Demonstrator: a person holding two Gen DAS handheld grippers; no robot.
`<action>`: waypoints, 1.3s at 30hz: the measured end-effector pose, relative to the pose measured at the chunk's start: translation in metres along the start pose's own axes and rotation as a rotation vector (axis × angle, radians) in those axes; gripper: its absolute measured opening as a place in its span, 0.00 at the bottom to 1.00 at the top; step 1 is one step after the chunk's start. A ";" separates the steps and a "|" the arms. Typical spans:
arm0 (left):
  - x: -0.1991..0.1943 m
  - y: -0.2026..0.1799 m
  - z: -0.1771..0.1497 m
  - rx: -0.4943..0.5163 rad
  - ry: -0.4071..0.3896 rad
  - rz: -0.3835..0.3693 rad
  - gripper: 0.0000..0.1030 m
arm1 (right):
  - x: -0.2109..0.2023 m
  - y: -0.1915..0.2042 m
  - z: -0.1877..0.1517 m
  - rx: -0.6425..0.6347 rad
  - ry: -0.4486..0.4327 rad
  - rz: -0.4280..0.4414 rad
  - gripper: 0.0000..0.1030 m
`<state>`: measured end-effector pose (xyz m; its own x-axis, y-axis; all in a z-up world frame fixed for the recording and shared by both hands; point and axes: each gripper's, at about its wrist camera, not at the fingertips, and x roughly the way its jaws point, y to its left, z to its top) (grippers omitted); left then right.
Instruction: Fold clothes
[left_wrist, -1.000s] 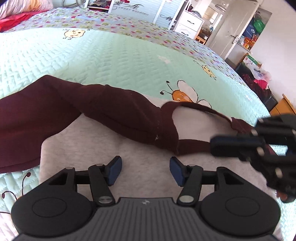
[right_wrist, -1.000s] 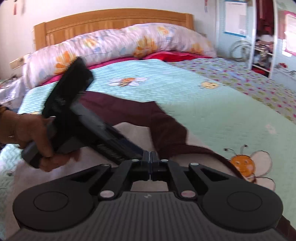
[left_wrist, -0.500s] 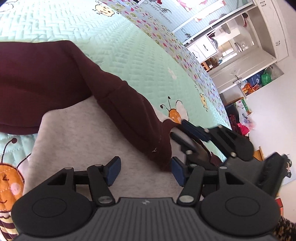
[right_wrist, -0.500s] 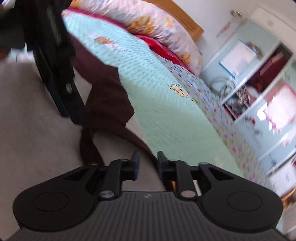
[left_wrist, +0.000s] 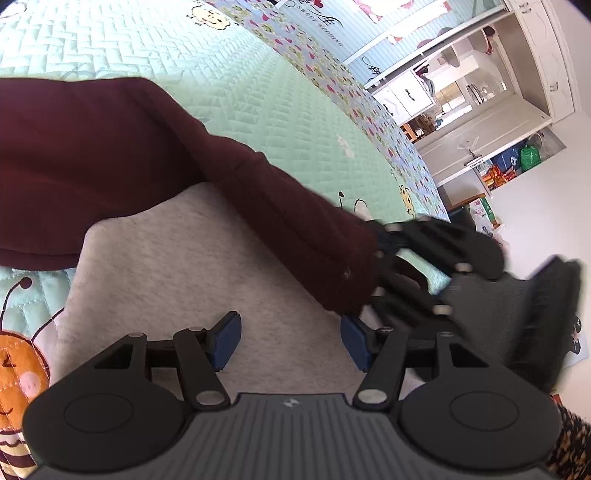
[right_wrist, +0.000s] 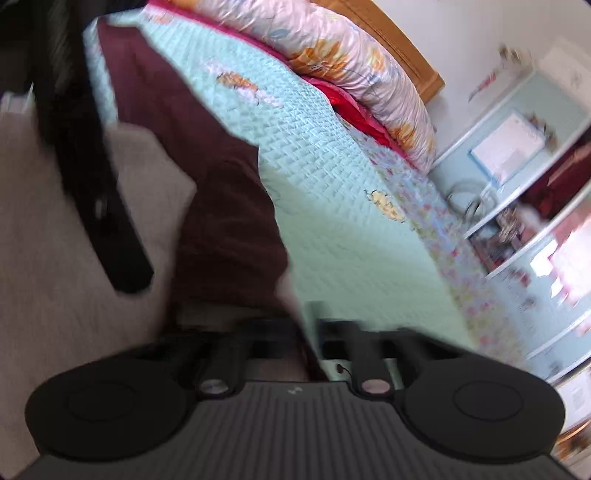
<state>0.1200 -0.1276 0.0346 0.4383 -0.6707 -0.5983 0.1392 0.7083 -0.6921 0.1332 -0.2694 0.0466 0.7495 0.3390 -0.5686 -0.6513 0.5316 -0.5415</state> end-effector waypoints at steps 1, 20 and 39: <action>0.000 0.001 0.000 -0.009 -0.002 -0.004 0.61 | -0.008 -0.004 0.006 0.035 -0.013 0.011 0.07; -0.001 0.006 0.006 -0.073 -0.014 -0.076 0.64 | -0.056 -0.001 -0.008 0.318 -0.028 -0.025 0.13; 0.052 -0.021 0.088 0.082 0.126 -0.192 0.69 | -0.074 -0.063 -0.114 0.791 0.214 0.275 0.13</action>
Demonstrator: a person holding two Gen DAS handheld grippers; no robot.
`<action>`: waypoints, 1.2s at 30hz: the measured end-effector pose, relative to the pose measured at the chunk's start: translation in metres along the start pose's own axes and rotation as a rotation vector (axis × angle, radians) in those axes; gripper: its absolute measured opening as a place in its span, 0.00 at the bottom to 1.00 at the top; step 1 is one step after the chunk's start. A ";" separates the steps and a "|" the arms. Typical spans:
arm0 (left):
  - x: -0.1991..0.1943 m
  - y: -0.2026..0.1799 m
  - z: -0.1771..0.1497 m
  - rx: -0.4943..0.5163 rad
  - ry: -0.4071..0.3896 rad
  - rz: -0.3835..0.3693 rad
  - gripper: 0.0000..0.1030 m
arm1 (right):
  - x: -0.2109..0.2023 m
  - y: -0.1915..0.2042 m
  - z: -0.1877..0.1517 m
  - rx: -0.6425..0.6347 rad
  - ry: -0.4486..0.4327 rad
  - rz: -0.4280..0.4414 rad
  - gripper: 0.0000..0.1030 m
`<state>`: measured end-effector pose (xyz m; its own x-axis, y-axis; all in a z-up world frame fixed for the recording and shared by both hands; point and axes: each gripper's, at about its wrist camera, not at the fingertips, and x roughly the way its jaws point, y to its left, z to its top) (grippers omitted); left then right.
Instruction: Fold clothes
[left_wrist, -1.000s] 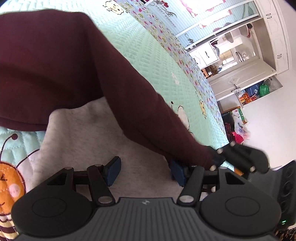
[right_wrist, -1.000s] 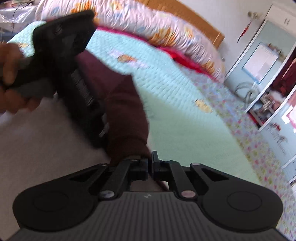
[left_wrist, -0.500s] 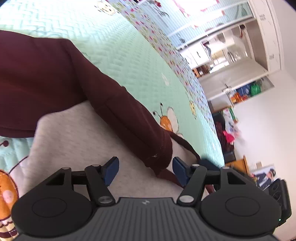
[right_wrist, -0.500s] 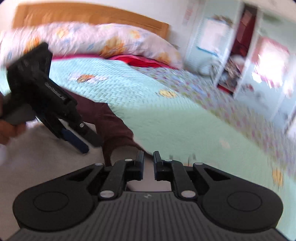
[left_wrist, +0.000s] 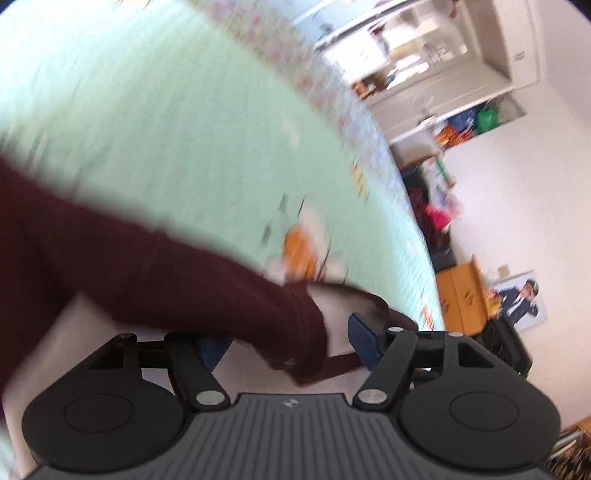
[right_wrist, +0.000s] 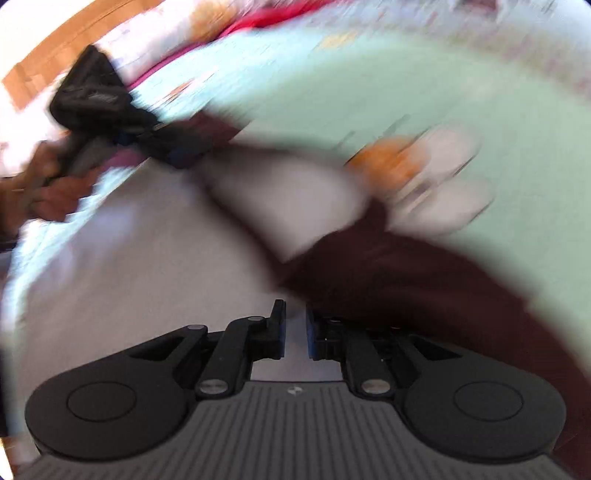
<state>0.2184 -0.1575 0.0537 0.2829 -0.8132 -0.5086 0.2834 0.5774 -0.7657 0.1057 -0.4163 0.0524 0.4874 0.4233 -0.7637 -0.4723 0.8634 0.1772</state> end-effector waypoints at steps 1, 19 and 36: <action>-0.001 -0.003 0.011 0.021 -0.046 -0.001 0.69 | -0.006 -0.009 0.007 -0.006 -0.091 -0.091 0.14; 0.011 0.018 -0.005 0.190 -0.056 0.219 0.60 | 0.038 -0.019 0.001 0.222 -0.175 -0.156 0.34; 0.013 0.008 0.010 0.180 -0.105 0.228 0.64 | 0.069 -0.032 0.033 0.472 -0.251 0.031 0.05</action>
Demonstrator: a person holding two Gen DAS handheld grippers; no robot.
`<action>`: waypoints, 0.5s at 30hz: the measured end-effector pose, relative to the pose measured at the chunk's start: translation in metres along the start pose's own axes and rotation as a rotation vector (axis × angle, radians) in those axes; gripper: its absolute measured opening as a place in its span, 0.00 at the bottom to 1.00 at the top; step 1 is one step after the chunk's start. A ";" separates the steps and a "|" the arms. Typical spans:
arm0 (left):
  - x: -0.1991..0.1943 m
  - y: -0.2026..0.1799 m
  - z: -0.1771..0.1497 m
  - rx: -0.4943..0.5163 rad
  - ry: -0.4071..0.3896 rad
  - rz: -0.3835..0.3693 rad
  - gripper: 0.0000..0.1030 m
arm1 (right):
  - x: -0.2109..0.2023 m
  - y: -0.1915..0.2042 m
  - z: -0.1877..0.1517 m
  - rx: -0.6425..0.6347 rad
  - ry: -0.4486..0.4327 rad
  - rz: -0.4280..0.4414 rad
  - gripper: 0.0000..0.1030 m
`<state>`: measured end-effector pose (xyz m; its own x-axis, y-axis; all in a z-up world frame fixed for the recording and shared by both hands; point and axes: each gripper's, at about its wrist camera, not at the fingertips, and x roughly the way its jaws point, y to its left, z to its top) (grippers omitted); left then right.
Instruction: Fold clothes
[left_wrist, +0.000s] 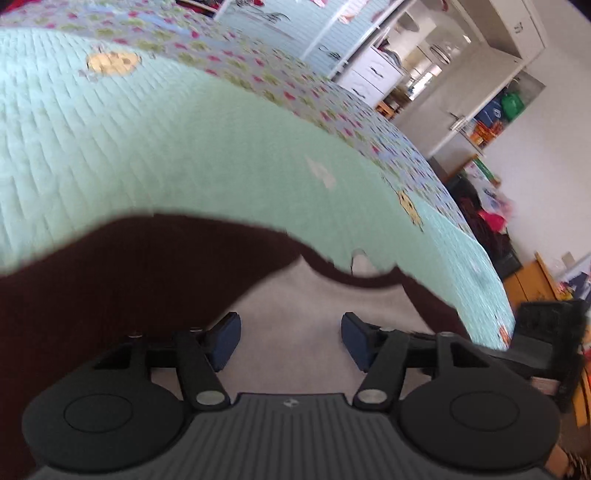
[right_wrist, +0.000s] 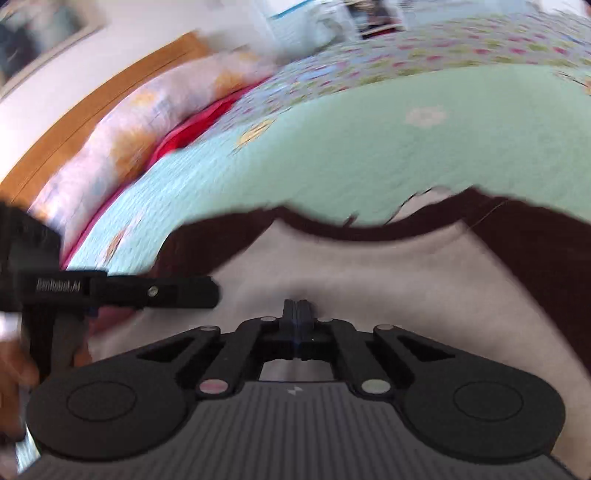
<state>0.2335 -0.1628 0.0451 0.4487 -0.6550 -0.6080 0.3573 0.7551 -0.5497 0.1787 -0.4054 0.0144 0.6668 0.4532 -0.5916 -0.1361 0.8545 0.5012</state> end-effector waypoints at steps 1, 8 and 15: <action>-0.004 -0.001 0.002 0.006 -0.013 -0.028 0.65 | -0.007 0.000 0.000 0.005 -0.018 0.010 0.11; 0.032 0.012 0.023 0.031 -0.067 0.065 0.59 | 0.003 -0.035 0.010 0.040 -0.028 -0.020 0.01; 0.028 0.005 0.032 0.050 -0.055 0.109 0.60 | -0.022 -0.050 0.014 0.160 -0.156 0.028 0.13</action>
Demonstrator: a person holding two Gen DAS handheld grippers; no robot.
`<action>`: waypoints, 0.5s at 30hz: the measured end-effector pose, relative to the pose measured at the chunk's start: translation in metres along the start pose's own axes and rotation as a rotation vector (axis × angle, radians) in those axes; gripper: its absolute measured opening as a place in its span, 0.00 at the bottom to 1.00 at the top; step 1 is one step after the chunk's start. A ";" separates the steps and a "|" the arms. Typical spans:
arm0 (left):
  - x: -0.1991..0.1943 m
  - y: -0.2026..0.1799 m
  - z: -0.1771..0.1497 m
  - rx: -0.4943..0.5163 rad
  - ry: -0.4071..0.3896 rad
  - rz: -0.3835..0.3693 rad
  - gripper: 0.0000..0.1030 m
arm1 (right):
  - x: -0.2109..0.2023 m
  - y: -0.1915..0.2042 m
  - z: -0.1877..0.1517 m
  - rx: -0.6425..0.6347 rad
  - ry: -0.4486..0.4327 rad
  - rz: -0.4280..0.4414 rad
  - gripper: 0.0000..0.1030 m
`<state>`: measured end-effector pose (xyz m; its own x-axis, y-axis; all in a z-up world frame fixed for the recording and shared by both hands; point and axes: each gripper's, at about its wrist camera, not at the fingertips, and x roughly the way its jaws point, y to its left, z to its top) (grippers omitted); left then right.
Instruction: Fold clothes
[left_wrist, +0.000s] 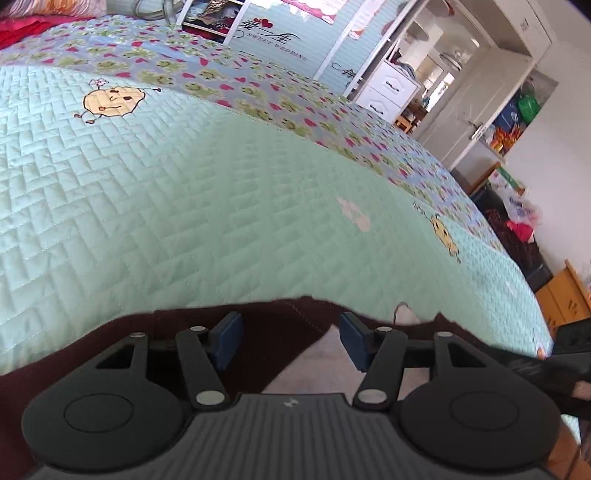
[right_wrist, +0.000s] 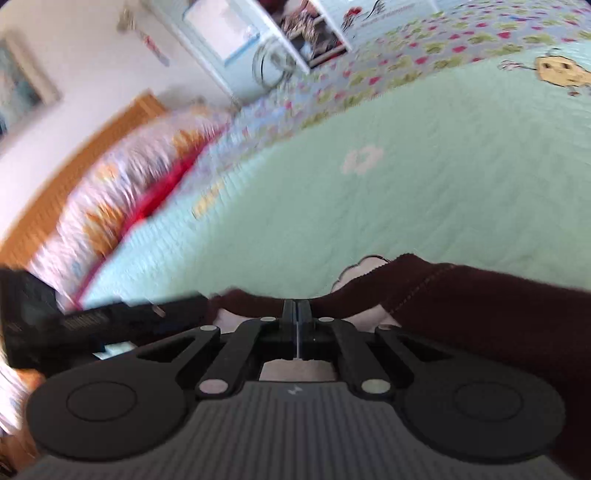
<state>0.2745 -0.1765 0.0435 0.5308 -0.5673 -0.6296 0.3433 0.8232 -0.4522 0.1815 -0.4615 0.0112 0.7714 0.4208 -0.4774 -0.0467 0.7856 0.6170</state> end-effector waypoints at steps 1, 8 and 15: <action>-0.006 0.001 -0.002 -0.003 -0.012 -0.012 0.61 | -0.013 0.003 -0.001 0.004 -0.037 0.004 0.14; 0.000 0.008 -0.013 0.064 -0.040 0.071 0.71 | -0.024 -0.034 0.000 0.025 -0.020 -0.157 0.13; -0.028 -0.009 -0.009 0.054 -0.011 0.039 0.71 | -0.054 -0.020 0.009 0.055 -0.110 -0.111 0.11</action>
<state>0.2491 -0.1683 0.0594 0.5529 -0.5349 -0.6389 0.3634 0.8448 -0.3928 0.1460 -0.5041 0.0302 0.8350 0.2783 -0.4746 0.0750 0.7970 0.5993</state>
